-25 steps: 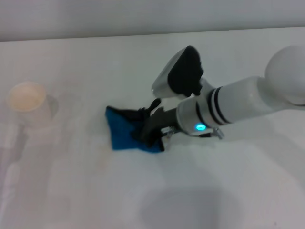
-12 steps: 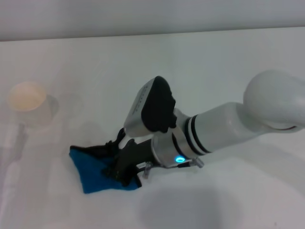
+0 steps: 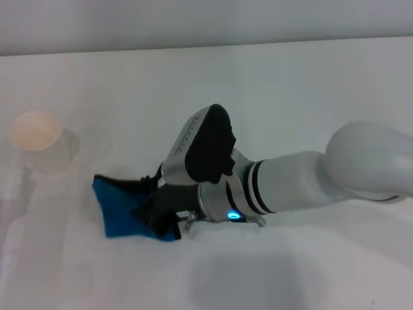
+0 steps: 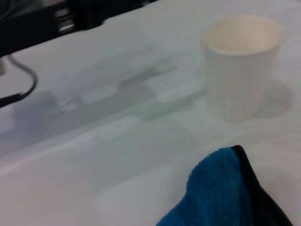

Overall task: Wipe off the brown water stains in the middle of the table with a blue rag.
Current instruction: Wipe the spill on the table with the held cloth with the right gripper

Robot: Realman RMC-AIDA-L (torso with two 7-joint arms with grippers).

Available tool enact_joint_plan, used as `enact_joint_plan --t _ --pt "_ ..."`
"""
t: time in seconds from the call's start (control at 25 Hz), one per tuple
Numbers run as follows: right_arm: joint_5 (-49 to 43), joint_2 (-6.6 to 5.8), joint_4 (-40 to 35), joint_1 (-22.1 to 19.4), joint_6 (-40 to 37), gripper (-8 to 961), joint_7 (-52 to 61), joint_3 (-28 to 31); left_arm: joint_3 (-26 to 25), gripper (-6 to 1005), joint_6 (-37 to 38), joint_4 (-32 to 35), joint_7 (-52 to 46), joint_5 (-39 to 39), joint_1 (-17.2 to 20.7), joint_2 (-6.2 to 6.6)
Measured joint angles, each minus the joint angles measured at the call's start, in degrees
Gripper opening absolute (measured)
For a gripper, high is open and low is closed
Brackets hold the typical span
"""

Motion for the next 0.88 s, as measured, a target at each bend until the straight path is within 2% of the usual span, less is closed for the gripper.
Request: enact_joint_plan --t 0.44,0.6,0.88 --pt "0.36 0.0 2.86 -0.48 8.55 80 0.28 1.19 0.0 893 0.0 -0.1 0.0 -0.55 -0.09 0.08" --pt "0.01 -0.12 6.21 -0.52 8.74 81 0.05 4.92 0.0 893 0.0 -0.1 0.0 -0.62 -0.08 0.09" --pt "-0.23 -1.31 10.73 -1.44 4.21 83 -3.68 14.55 0.0 892 0.02 -0.1 0.0 -0.62 -0.08 0.09"
